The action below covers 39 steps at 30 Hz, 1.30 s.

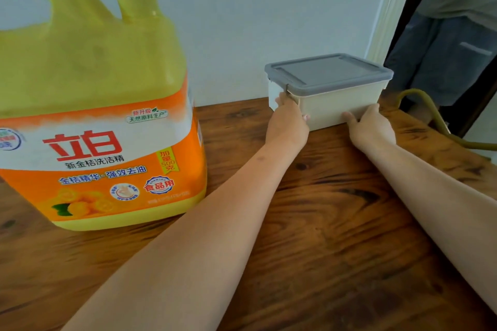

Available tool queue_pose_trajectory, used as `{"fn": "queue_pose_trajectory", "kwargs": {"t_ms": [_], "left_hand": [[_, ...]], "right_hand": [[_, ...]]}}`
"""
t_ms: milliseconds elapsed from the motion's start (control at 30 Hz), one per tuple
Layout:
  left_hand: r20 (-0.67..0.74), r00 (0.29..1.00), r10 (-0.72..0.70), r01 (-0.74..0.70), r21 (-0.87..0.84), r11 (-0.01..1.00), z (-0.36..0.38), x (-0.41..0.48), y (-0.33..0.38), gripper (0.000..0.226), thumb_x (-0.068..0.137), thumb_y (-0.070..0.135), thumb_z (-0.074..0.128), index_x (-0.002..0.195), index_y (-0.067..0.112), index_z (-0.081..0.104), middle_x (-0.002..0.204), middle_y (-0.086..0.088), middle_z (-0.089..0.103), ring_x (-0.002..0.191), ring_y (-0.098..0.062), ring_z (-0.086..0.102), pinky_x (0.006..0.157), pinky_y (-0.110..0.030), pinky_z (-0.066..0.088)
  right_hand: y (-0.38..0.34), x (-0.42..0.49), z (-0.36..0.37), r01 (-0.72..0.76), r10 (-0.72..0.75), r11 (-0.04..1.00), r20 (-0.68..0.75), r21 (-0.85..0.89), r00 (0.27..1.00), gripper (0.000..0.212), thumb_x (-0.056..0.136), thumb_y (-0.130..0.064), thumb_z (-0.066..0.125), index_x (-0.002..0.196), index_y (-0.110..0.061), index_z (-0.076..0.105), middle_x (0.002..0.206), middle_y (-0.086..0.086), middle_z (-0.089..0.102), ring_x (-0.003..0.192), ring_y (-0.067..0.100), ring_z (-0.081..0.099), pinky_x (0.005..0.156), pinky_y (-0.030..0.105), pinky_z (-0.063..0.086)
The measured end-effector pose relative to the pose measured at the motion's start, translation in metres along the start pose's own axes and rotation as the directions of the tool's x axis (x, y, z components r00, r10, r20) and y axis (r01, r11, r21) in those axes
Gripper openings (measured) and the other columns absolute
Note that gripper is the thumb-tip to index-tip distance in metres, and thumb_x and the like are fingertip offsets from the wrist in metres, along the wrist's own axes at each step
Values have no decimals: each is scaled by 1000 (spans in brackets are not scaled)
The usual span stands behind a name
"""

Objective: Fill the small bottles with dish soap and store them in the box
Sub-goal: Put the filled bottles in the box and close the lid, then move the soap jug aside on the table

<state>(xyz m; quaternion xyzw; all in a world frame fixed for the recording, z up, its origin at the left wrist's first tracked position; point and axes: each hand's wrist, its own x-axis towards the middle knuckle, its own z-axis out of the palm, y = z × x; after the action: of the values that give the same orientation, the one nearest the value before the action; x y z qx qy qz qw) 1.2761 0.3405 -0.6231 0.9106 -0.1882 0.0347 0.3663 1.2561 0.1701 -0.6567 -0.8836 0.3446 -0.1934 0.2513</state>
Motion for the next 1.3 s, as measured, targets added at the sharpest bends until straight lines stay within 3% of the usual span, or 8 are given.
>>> {"fn": "queue_pose_trajectory", "kwargs": {"t_ms": [100,200,467,800,900,1000,1167,1300], "left_hand": [[85,996,13,-22,103,994,8,12,3,73,102,10,47,154,3,-2,160,-16,21,138,-28,40,105,-32,38],[93,995,30,-44,152,987,21,22,2,66,102,11,44,154,0,5,158,-17,27,139,-28,37,106,-32,36],[84,996,23,-37,174,984,38,51,7,62,102,14,44,153,1,12,148,-17,43,131,-29,46,98,-36,43],[140,990,22,-46,169,985,31,35,14,63,100,30,50,149,0,23,141,-18,48,127,-32,50,97,-39,44],[203,970,131,-170,191,967,14,-8,18,50,99,24,50,141,3,35,131,-14,53,116,-30,56,82,-36,46],[247,919,309,-361,207,909,-17,-68,19,47,99,20,47,142,3,39,142,-12,46,126,-26,48,94,-36,44],[74,866,495,-500,113,858,-91,-193,-1,37,97,23,49,133,19,55,140,2,53,130,-10,45,106,-25,39],[-129,983,134,-149,-119,982,-145,-261,-30,22,95,36,50,114,41,58,116,30,56,108,15,50,82,-2,44]], "right_hand": [[-2,4,5,86,-88,994,-21,-68,996,60,95,-52,42,126,-1,43,122,23,59,111,40,55,99,53,42],[-4,5,9,123,-127,982,-18,-145,992,66,92,-58,41,125,-1,45,120,23,59,114,39,53,99,52,42],[0,10,17,189,-179,935,61,-299,982,90,90,-67,29,151,-3,11,156,17,25,143,32,22,117,46,17],[1,10,19,189,-167,924,93,-332,982,100,84,-77,23,152,-5,8,159,15,17,146,31,16,116,46,16],[-1,9,18,164,-135,920,106,-356,985,98,85,-75,24,150,-3,15,157,16,20,145,32,17,116,47,17],[-1,2,11,226,-190,902,134,-367,973,84,91,-65,26,144,0,33,150,20,34,139,36,29,112,49,28],[-35,-58,-1,372,-377,926,82,61,923,43,95,-45,43,126,-19,57,123,8,62,109,31,56,86,40,45],[-112,-131,-14,286,-487,795,282,536,826,44,91,-64,37,128,-44,51,122,-21,51,113,6,44,91,30,33]]}}
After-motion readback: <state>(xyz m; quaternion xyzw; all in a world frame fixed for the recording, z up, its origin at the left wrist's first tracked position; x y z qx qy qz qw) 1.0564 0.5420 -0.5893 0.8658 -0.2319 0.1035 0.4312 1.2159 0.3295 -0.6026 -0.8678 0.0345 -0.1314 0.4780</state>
